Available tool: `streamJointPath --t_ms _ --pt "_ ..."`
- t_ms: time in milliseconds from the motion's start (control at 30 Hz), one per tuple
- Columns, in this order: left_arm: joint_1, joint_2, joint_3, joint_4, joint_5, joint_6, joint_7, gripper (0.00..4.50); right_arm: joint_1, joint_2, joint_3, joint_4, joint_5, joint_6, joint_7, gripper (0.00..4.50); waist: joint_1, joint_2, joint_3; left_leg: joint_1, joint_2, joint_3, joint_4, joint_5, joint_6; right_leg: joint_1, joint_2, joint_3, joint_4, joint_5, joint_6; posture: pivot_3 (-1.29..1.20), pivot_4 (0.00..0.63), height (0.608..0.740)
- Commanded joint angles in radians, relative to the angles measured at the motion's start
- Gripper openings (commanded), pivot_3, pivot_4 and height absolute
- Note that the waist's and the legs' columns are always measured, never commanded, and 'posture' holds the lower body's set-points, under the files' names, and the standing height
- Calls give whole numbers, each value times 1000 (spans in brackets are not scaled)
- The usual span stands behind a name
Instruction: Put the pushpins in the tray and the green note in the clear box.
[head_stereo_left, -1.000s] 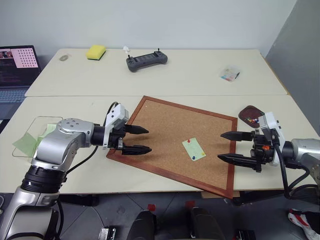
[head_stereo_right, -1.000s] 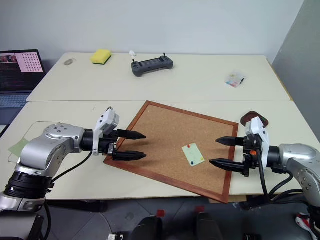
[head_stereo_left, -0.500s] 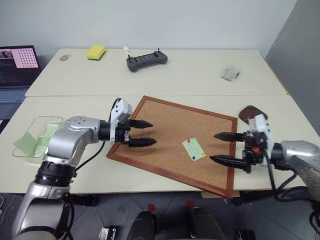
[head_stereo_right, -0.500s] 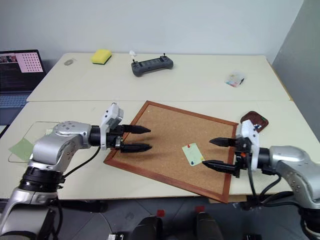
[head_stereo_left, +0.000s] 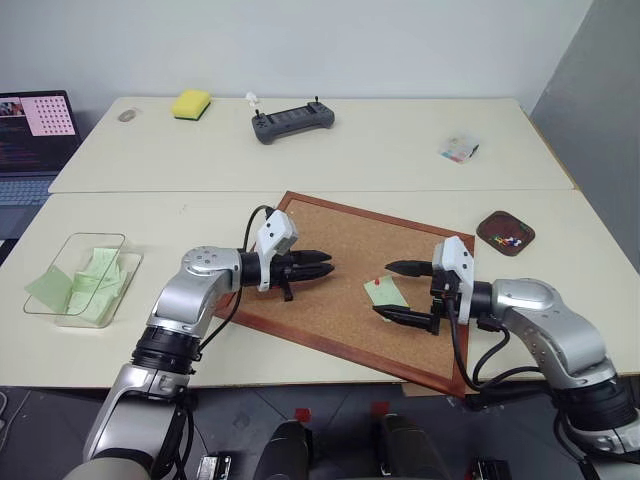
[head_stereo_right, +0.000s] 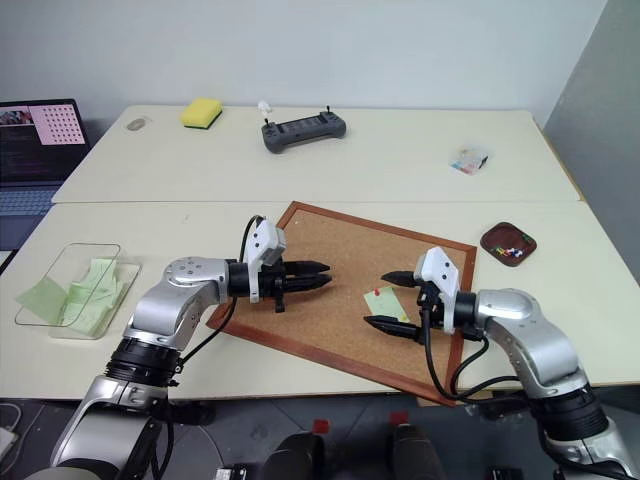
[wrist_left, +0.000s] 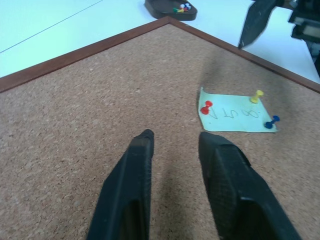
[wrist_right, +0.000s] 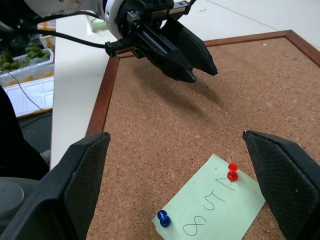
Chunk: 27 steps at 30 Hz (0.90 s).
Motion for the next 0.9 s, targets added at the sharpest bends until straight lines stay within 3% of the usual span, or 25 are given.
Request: streamJointPath --t_ms 33,100,333,567,900 --pt "7 -11 -13 2 32 -25 21 420 -29 26 20 29 -37 -57 0 4500 1 0 0 0 0 0 0 0 0 0 0 0 0 0 0 0 150 740" --pt "17 -18 -22 9 52 -26 39 33 -39 39 36 56 -62 -80 -1 4500 1 0 0 0 0 -1 0 0 0 0 0 0 0 0 0 0 150 740" --pt "64 -29 -102 32 151 -33 77 14 -85 91 62 168 -125 -147 -4 4500 1 1 -1 0 0 -2 0 0 0 0 0 -1 0 0 0 0 150 740" --pt "71 -51 -101 26 138 -1 81 14 -114 111 64 245 -157 -196 11 4500 1 2 -3 2 -1 -2 0 0 0 2 -1 0 0 0 0 0 150 740" --pt "93 -27 -87 -34 123 33 66 0 -155 139 64 360 -209 -260 6 2282 0 2 -3 5 -1 -1 -1 0 0 4 -1 1 0 0 0 0 150 740"
